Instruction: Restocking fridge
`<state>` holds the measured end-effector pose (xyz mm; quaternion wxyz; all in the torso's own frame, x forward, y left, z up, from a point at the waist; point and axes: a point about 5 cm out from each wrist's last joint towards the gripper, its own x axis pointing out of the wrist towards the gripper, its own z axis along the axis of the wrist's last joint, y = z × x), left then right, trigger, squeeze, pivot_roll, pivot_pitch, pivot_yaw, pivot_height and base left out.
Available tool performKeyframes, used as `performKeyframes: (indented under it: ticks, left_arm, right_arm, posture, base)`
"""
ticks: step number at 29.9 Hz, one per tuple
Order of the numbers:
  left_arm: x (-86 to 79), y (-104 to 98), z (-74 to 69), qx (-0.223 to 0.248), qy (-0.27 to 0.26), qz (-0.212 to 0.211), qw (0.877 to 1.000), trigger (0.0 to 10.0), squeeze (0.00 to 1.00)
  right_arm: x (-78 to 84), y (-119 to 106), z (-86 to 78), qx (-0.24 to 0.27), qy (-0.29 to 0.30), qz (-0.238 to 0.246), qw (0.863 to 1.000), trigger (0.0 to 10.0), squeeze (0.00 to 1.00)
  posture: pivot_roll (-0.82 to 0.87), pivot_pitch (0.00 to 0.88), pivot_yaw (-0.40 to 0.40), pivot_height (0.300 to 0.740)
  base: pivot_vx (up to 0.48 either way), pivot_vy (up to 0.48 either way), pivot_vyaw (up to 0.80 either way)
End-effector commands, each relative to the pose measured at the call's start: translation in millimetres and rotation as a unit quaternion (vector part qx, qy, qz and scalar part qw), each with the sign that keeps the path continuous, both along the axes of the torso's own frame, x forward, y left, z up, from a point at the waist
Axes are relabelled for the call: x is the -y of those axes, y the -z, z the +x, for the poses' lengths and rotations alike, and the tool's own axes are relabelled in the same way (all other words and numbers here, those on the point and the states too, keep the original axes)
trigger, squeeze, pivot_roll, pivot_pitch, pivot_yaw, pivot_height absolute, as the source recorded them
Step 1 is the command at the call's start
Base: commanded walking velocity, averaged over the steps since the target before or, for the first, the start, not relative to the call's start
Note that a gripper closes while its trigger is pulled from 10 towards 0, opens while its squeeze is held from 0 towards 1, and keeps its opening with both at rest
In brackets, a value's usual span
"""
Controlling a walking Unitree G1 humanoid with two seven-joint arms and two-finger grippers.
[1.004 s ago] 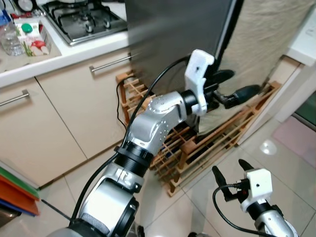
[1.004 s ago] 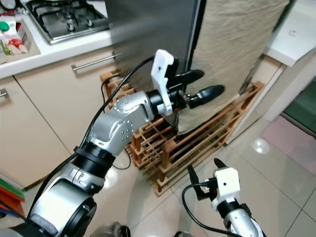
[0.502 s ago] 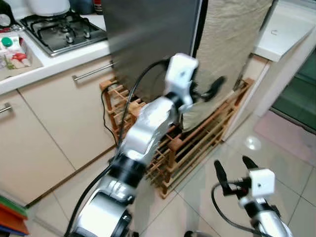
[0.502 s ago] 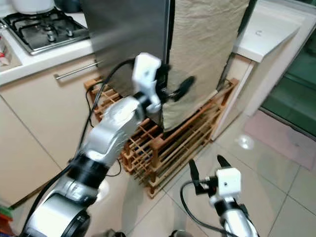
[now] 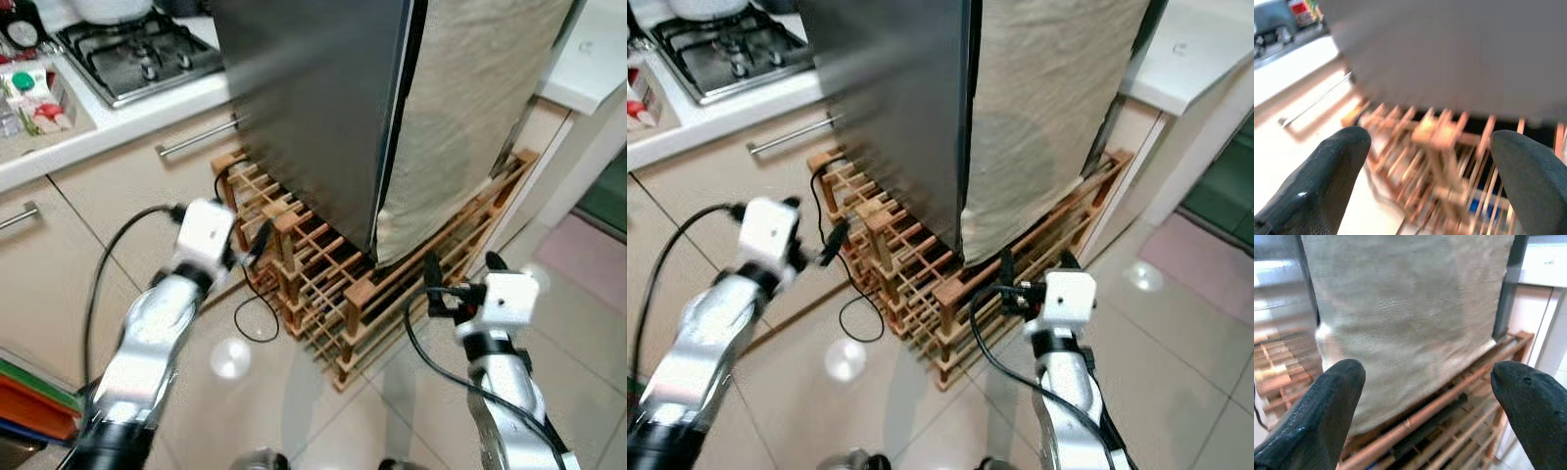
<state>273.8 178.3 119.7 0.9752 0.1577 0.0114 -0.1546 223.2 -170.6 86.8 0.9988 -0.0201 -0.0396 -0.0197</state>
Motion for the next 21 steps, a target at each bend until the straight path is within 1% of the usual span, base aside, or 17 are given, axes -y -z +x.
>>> performKeyframes:
  ticks: [1, 2, 3, 5, 7, 8, 9, 11, 12, 13, 15, 16, 19, 21]
  left_arm:
    - [3.4, 0, -4.2, 0.008, 0.019, 0.015, 1.0, 10.0, 0.0]
    - [8.1, 4, -8.9, -0.015, 0.02, -0.019, 1.0, 10.0, 0.0]
    - [12.0, 3, -7.8, -0.016, 0.021, -0.03, 0.999, 10.0, 0.0]
    - [22.9, -2, -2.5, -0.012, 0.025, -0.05, 0.998, 10.0, 0.0]
    - [35.1, -8, 4.6, -0.005, 0.029, -0.08, 0.996, 10.0, 0.0]
    - [35.1, -8, 4.6, -0.005, 0.029, -0.08, 0.996, 10.0, 0.0]
    - [41.4, -9, 5.8, 0.0, 0.032, -0.086, 0.996, 10.0, 0.0]
    - [46.6, -7, 5.0, -0.005, 0.04, -0.089, 0.995, 10.0, 0.0]
    - [49.1, -7, 4.6, -0.004, 0.045, -0.089, 0.995, 10.0, 0.0]
    - [52.2, -8, 5.7, -0.001, 0.05, -0.089, 0.995, 10.0, 0.0]
    - [53.1, -9, 7.5, -0.002, 0.049, -0.093, 0.994, 10.0, 0.0]
    - [54.2, -13, 10.3, 0.001, 0.047, -0.098, 0.994, 10.0, 0.0]
    - [55.6, -15, 12.6, 0.005, 0.05, -0.093, 0.994, 10.0, 0.0]
    - [56.4, -16, 14.9, 0.005, 0.049, -0.093, 0.994, 10.0, 0.0]
  right_arm:
    - [0.3, 0, -4.9, -0.006, 0.001, -0.004, 1.0, 10.0, 0.0]
    - [7.0, 4, -13.7, -0.016, 0.011, -0.003, 1.0, 10.0, 0.0]
    - [10.1, 5, -16.2, -0.019, 0.018, -0.004, 1.0, 10.0, 0.0]
    - [15.8, 6, -17.7, -0.023, 0.029, -0.004, 0.999, 10.0, 0.0]
    - [20.4, -2, -14.2, -0.012, 0.038, -0.015, 0.999, 10.0, 0.0]
    - [20.4, -2, -14.2, -0.012, 0.038, -0.015, 0.999, 10.0, 0.0]
    - [25.5, -6, -12.1, -0.008, 0.045, -0.02, 0.999, 10.0, 0.0]
    - [29.9, -8, -10.8, -0.007, 0.053, -0.023, 0.998, 10.0, 0.0]
    - [32.0, -10, -9.4, -0.007, 0.058, -0.02, 0.998, 10.0, 0.0]
    - [34.2, -11, -7.6, -0.008, 0.064, -0.007, 0.998, 10.0, 0.0]
    - [33.7, -12, -7.1, -0.007, 0.058, -0.006, 0.998, 10.0, 0.0]
    - [30.2, -13, -5.3, -0.004, 0.041, -0.013, 0.999, 10.0, 0.0]
    - [27.0, -13, -3.4, -0.006, 0.03, -0.017, 0.999, 10.0, 0.0]
    - [23.5, -11, 1.1, -0.012, 0.022, -0.016, 1.0, 10.0, 0.0]
  posture:
    - [0.05, 0.011, 0.088, 0.74]
    - [0.04, 0.026, 0.092, 0.74]
    - [0.04, 0.029, 0.094, 0.74]
    - [0.02, 0.035, 0.09, 0.74]
    - [-0.02, 0.03, 0.094, 0.74]
    - [-0.02, 0.03, 0.094, 0.74]
    - [-0.03, 0.03, 0.093, 0.74]
    - [-0.04, 0.026, 0.087, 0.74]
    - [-0.04, 0.025, 0.085, 0.74]
    - [-0.05, 0.023, 0.073, 0.74]
    - [-0.04, 0.026, 0.07, 0.74]
    - [-0.03, 0.032, 0.065, 0.74]
    - [-0.03, 0.033, 0.064, 0.74]
    - [-0.02, 0.04, 0.059, 0.74]
  base:
    - [0.0, 0.0, 0.0]
    - [0.0, 0.0, 0.0]
    - [0.0, 0.0, 0.0]
    - [0.0, 0.0, 0.0]
    - [0.0, 0.0, 0.0]
    - [0.0, 0.0, 0.0]
    - [0.0, 0.0, 0.0]
    - [0.0, 0.0, 0.0]
    - [0.0, 0.0, -0.44]
    - [0.0, 0.0, -0.67]
    - [0.0, 0.0, -0.66]
    - [0.0, 0.0, 0.0]
    - [0.0, 0.0, 0.0]
    - [0.0, 0.0, 0.0]
